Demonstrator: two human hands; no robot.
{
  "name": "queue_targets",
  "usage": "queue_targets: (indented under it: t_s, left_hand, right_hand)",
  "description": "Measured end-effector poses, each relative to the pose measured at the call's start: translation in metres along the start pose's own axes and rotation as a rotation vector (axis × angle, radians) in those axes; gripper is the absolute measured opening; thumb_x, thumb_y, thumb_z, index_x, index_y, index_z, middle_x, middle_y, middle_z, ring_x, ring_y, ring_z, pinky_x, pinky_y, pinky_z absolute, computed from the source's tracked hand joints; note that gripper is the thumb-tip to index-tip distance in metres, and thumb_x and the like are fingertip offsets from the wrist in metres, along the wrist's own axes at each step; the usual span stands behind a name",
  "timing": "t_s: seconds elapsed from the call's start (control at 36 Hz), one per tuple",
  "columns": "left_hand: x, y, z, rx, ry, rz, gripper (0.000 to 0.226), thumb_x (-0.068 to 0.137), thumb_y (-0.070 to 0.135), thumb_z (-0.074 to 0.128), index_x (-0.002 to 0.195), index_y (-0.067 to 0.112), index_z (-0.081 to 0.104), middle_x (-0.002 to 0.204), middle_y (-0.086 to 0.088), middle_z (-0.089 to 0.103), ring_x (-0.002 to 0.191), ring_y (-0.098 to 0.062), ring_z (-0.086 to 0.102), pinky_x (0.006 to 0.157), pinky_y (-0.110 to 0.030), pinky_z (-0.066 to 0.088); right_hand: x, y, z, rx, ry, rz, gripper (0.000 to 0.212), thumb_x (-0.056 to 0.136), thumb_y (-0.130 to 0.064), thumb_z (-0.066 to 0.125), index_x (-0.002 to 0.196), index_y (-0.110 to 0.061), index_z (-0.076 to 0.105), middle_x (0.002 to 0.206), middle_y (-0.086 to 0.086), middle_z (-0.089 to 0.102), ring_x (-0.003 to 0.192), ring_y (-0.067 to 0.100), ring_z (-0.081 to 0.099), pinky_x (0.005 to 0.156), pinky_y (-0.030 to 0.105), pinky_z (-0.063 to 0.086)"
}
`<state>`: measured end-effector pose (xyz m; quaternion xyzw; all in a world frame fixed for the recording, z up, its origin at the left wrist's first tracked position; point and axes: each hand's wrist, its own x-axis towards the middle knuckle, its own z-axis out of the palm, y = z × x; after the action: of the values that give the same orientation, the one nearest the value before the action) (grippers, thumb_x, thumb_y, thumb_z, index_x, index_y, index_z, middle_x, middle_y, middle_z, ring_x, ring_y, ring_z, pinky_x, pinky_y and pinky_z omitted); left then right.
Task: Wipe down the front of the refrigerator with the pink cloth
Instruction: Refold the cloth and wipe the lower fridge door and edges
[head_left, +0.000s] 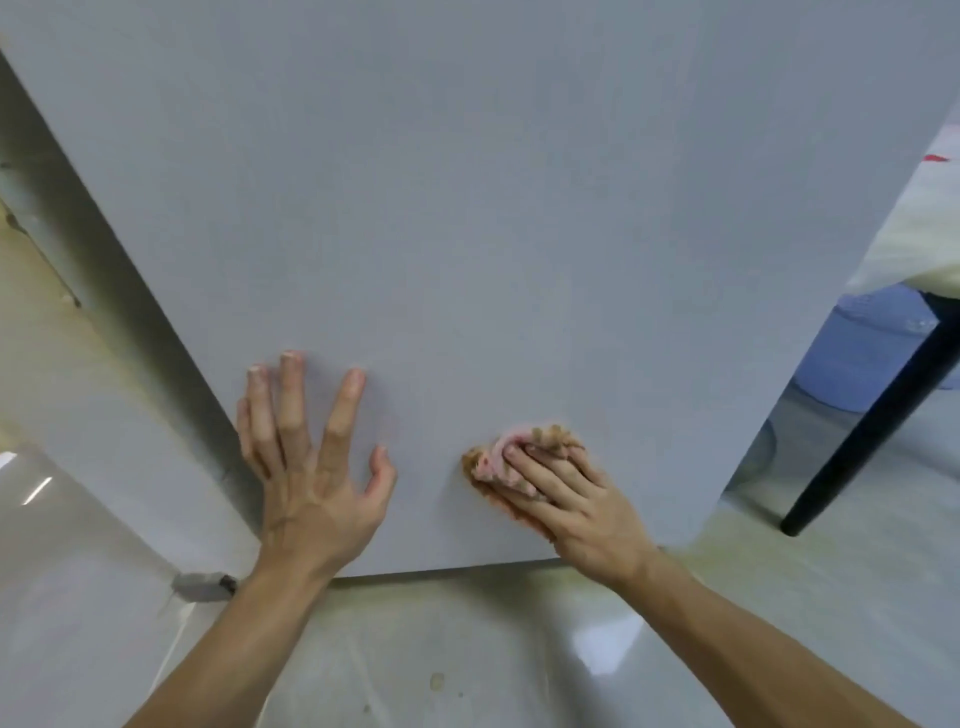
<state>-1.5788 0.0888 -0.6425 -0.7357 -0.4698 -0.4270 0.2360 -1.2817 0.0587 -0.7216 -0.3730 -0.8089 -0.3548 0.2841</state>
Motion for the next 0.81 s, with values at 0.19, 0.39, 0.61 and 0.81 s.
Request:
queue_targets:
  t_s: [0.19, 0.39, 0.61, 0.81]
  left_hand:
    - [-0.001, 0.003, 0.001, -0.007, 0.022, 0.004, 0.076, 0.087, 0.026, 0.063, 0.157, 0.017, 0.036, 0.167, -0.026, 0.013, 0.159, -0.045, 0.002, 0.123, -0.071, 0.014]
    - [0.011, 0.026, 0.0, -0.02, 0.036, 0.058, 0.083, 0.075, 0.009, 0.06, 0.155, 0.012, 0.037, 0.167, -0.021, 0.016, 0.162, -0.035, 0.003, 0.127, -0.063, 0.011]
    - [0.016, 0.031, 0.001, -0.029, 0.038, 0.059, 0.085, 0.071, 0.005, 0.061, 0.154, 0.011, 0.04, 0.166, -0.022, 0.018, 0.162, -0.036, 0.001, 0.125, -0.067, 0.019]
    - [0.012, 0.016, -0.003, -0.035, 0.017, 0.071, 0.084, 0.078, 0.015, 0.07, 0.155, 0.011, 0.036, 0.167, -0.019, 0.018, 0.163, -0.029, 0.001, 0.125, -0.065, 0.021]
  right_hand:
    - [-0.006, 0.043, -0.04, 0.043, -0.048, 0.055, 0.052, 0.107, -0.007, 0.038, 0.157, -0.021, 0.04, 0.174, -0.001, 0.02, 0.159, 0.019, 0.023, 0.131, 0.039, 0.015]
    - [0.037, 0.098, -0.093, 0.065, 0.185, 0.368, 0.049, 0.111, -0.027, 0.032, 0.158, -0.011, 0.037, 0.168, 0.018, 0.022, 0.161, 0.029, 0.01, 0.13, 0.053, 0.014]
    - [0.114, 0.067, -0.086, 0.3, 0.506, 0.653, 0.063, 0.095, 0.008, 0.044, 0.155, -0.005, 0.035, 0.16, 0.043, 0.023, 0.152, 0.061, 0.01, 0.122, 0.075, 0.004]
    - [0.146, -0.015, -0.046, 0.321, 0.391, 0.33, 0.043, 0.109, -0.016, 0.035, 0.147, -0.01, 0.053, 0.16, 0.023, 0.03, 0.159, 0.029, 0.016, 0.128, 0.052, 0.016]
